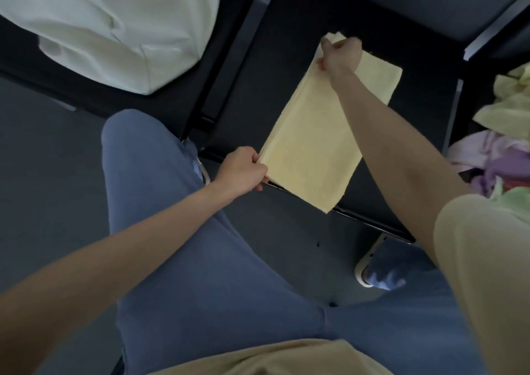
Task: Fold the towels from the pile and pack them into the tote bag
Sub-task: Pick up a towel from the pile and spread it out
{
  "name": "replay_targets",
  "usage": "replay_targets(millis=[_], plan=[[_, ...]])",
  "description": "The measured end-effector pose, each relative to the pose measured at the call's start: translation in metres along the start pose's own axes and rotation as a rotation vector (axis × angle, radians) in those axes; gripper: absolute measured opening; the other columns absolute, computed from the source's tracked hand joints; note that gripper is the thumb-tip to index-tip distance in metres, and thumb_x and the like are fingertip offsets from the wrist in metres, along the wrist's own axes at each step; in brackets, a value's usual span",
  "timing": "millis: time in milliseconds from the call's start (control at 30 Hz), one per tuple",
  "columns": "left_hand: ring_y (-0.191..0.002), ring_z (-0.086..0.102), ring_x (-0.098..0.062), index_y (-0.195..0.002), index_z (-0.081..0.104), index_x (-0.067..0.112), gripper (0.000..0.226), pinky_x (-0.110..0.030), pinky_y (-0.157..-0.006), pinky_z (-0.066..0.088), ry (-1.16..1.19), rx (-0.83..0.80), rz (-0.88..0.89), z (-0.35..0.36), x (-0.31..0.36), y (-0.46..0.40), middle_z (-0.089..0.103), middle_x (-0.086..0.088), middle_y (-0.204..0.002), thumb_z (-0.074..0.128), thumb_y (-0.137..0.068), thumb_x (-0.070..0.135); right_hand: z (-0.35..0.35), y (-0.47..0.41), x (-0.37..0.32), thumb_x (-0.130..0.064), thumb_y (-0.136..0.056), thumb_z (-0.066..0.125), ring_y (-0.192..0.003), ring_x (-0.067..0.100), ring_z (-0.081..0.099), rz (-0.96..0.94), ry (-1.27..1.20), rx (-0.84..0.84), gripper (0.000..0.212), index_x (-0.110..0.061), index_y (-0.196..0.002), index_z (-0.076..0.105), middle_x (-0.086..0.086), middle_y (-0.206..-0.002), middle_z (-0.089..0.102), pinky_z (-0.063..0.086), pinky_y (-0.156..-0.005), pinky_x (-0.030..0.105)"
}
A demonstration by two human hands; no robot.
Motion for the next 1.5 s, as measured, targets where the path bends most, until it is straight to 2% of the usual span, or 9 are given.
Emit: replay_targets(millis=[100,233,533,633,767,900,1033,1200,1500], plan=[[-0.072,0.064,-0.023,-0.09,0.06,0.007,0.017,-0.037,-0.061,0.051,-0.289,0.132,0.096,-0.006,0.006,0.003,0.068,-0.007,-0.081,0.056,-0.084,0.022,-0.011,0.016,0.01,-0.029,-0.09,0.061,-0.085,0.02,0.067,-0.053,-0.042,-0.011,0.021,-0.021,-0.075,0.049,0.003,-0.087,0.065,0.055,-0.083,0.037],[-0.078,0.058,-0.021,-0.096,0.057,0.011,0.035,-0.03,-0.056,0.042,-0.468,0.349,0.186,-0.012,0.014,0.005,0.057,-0.001,-0.094,0.059,-0.086,0.045,-0.06,0.085,0.046,-0.014,-0.091,0.057,-0.088,0.012,0.06,-0.119,-0.036,0.02,0.011,-0.009,-0.101,0.059,0.0,-0.096,0.062,0.05,-0.077,0.018],[-0.079,0.057,-0.026,-0.094,0.056,0.008,0.035,-0.033,-0.064,0.044,-0.422,0.322,0.236,0.003,0.009,0.002,0.048,-0.009,-0.108,0.064,-0.088,0.041,-0.104,0.207,0.155,-0.043,-0.088,0.061,-0.115,0.034,0.047,0.247,0.372,-0.221,0.057,0.001,-0.121,0.047,0.02,-0.124,0.046,0.045,-0.094,0.04],[-0.082,0.056,-0.023,-0.091,0.055,0.01,0.027,-0.03,-0.064,0.04,-0.388,0.265,0.222,0.002,0.012,0.002,0.048,-0.007,-0.106,0.066,-0.088,0.035,-0.096,0.217,0.155,-0.042,-0.088,0.061,-0.11,0.032,0.046,0.227,0.357,-0.253,0.041,-0.002,-0.096,0.056,0.018,-0.112,0.054,0.042,-0.081,0.034],[-0.083,0.059,-0.021,-0.084,0.057,0.01,0.018,-0.031,-0.065,0.046,-0.153,0.163,0.131,-0.004,0.016,0.003,0.059,-0.002,-0.083,0.069,-0.085,0.023,-0.104,0.22,0.149,-0.025,-0.086,0.063,-0.071,0.02,0.05,0.287,0.077,-0.282,0.039,-0.014,-0.056,0.041,0.005,-0.067,0.049,0.037,-0.061,0.03],[-0.063,0.068,-0.02,-0.091,0.057,0.004,0.012,-0.03,-0.057,0.056,0.048,0.026,0.032,0.003,0.018,0.025,0.067,-0.017,-0.086,0.066,-0.088,0.012,-0.125,0.235,0.143,-0.013,-0.09,0.058,-0.071,0.017,0.058,0.379,-0.222,-0.345,0.011,-0.005,-0.084,0.055,0.01,-0.085,0.058,0.049,-0.064,0.031],[-0.043,0.057,-0.011,-0.111,0.05,0.009,0.023,-0.022,-0.041,0.047,0.171,0.013,0.019,0.008,0.02,0.05,0.069,-0.016,-0.076,0.06,-0.09,0.007,-0.144,0.25,0.151,-0.013,-0.091,0.061,-0.058,0.014,0.061,0.468,-0.429,-0.342,0.026,-0.007,-0.113,0.048,0.012,-0.101,0.062,0.053,-0.051,0.024],[-0.055,0.062,-0.013,-0.1,0.069,0.008,0.013,-0.023,-0.053,0.053,0.432,-0.145,-0.037,0.012,0.036,0.056,0.073,-0.013,-0.084,0.061,-0.091,0.012,-0.152,0.243,0.142,-0.009,-0.09,0.061,-0.062,0.014,0.06,0.571,-0.833,-0.397,0.018,-0.008,-0.108,0.06,0.009,-0.085,0.063,0.051,-0.054,0.022],[-0.098,0.07,-0.033,-0.116,0.056,-0.011,0.031,-0.038,-0.081,0.059,1.083,-0.255,-0.137,0.019,0.078,0.006,0.068,-0.027,-0.108,0.051,-0.093,0.011,-0.147,0.199,0.111,-0.002,-0.086,0.058,-0.099,0.031,0.069,0.64,-1.311,-0.298,0.039,0.007,-0.123,0.049,0.023,-0.109,0.068,0.052,-0.096,0.037]])
Point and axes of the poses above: each hand's wrist, its own y-axis away from the middle knuckle, its own z-axis out of the palm, x = y × z, the point moved 6 cm from there along -y, towards the middle knuckle
